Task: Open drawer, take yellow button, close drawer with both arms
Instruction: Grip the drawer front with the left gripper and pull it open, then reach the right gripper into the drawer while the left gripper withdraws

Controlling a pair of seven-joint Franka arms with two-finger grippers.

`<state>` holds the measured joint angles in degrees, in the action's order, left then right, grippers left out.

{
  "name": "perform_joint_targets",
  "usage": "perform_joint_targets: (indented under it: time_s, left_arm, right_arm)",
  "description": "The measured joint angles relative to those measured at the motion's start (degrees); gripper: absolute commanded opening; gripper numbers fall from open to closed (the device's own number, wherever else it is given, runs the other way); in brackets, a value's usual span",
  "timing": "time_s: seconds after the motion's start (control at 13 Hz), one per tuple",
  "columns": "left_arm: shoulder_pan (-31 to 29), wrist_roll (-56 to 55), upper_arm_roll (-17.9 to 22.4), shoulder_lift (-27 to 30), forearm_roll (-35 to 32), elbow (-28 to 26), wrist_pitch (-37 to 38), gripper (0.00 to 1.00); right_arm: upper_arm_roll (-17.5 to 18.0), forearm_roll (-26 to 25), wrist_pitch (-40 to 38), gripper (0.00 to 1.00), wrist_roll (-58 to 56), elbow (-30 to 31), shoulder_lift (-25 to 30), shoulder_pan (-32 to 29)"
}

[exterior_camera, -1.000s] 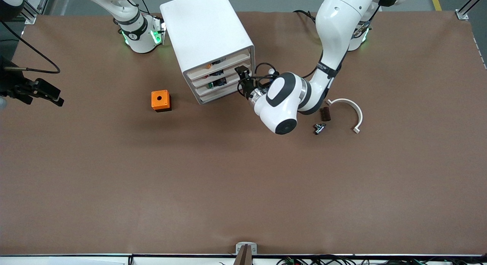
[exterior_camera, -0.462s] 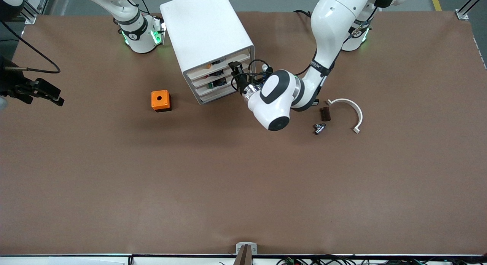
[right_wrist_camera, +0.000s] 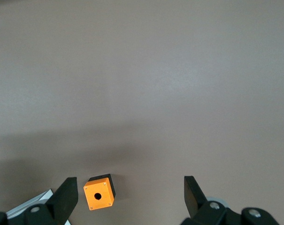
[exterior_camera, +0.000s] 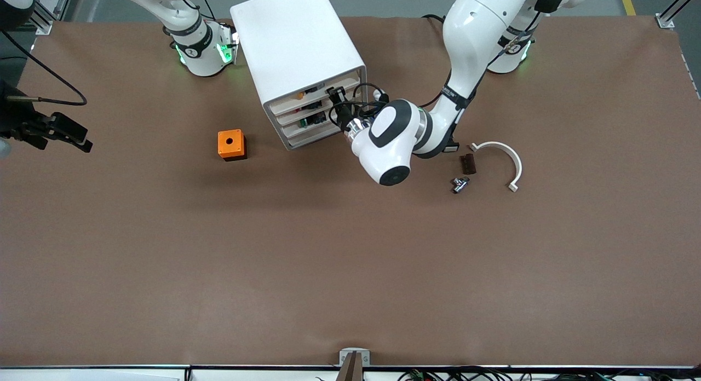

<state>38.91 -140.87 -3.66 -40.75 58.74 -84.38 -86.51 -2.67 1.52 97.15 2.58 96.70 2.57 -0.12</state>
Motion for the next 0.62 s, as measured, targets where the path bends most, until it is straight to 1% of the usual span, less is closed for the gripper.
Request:
perform_joint_targets:
  time_s: [0.15,0.54,0.62]
  left_arm:
    - [-0.8,0.0,0.1,0.0,0.0,0.0,0.0,0.00]
    - [-6.6,0.1,1.1,-0.1,-0.4,1.6,-0.2,0.00]
    - [-7.5,0.2,1.6,-0.3,-0.5,2.3,-0.3,0.02]
  right_arm:
    - [0.0,0.0,0.0,1.00,0.0,0.0,0.0,0.0]
    - [0.0,0.0,-0.1,1.00,0.0,0.0,-0.1,0.0]
    - [0.1,0.0,-0.1,1.00,0.0,0.1,-0.2,0.0]
